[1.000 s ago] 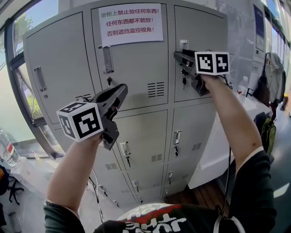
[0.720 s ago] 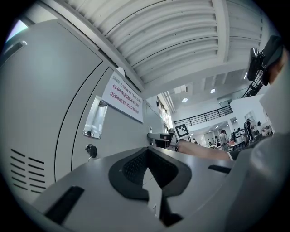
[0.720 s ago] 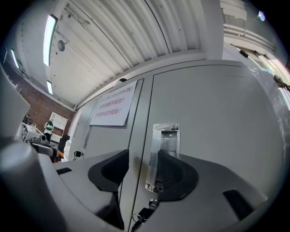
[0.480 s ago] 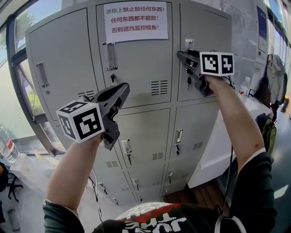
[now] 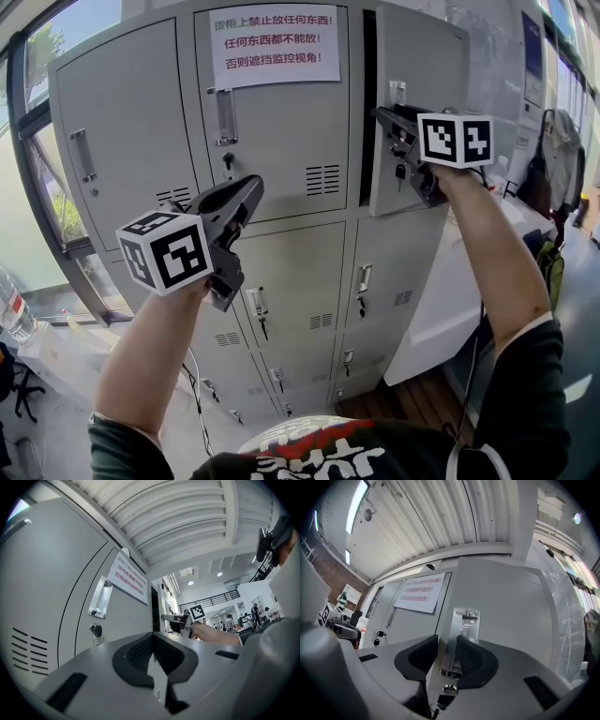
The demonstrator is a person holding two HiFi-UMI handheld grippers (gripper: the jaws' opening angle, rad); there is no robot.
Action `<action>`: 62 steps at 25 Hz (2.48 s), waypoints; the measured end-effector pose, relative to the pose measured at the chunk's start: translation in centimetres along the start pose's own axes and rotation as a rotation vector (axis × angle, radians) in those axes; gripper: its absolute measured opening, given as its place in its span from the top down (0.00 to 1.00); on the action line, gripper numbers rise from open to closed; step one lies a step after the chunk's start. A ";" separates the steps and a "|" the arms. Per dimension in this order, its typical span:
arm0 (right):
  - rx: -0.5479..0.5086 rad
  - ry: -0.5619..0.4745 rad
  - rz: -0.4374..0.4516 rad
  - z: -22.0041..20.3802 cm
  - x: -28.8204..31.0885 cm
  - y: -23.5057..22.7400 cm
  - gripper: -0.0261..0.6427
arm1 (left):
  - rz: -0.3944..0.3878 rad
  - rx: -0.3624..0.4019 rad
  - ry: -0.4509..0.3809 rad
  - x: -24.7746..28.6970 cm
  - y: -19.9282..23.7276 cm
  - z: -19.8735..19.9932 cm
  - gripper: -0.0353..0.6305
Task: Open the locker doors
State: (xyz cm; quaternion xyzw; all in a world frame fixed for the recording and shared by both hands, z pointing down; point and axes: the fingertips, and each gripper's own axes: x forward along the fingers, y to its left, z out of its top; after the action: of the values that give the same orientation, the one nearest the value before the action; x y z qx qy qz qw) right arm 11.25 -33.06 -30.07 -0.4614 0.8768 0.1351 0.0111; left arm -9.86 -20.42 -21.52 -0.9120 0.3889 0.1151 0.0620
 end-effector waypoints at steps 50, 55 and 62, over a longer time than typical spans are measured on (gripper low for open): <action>0.083 -0.112 -0.194 1.6 -24.2 -10.4 0.75 | -0.185 -0.034 0.013 6.1 -5.9 -2.8 0.95; 0.083 -0.110 -0.199 1.4 -25.1 -11.9 0.75 | -0.188 -0.042 0.019 7.1 -6.1 -3.4 0.95; 0.087 -0.119 -0.232 1.1 -26.7 -14.3 0.77 | -0.193 -0.046 0.020 8.3 -6.7 -3.9 0.95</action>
State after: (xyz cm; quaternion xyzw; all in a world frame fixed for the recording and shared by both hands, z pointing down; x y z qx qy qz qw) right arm 38.07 -18.99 -30.50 -0.5498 0.8204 0.1218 0.0990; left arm 1.19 -22.40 -19.71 -0.9475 0.2971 0.1084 0.0482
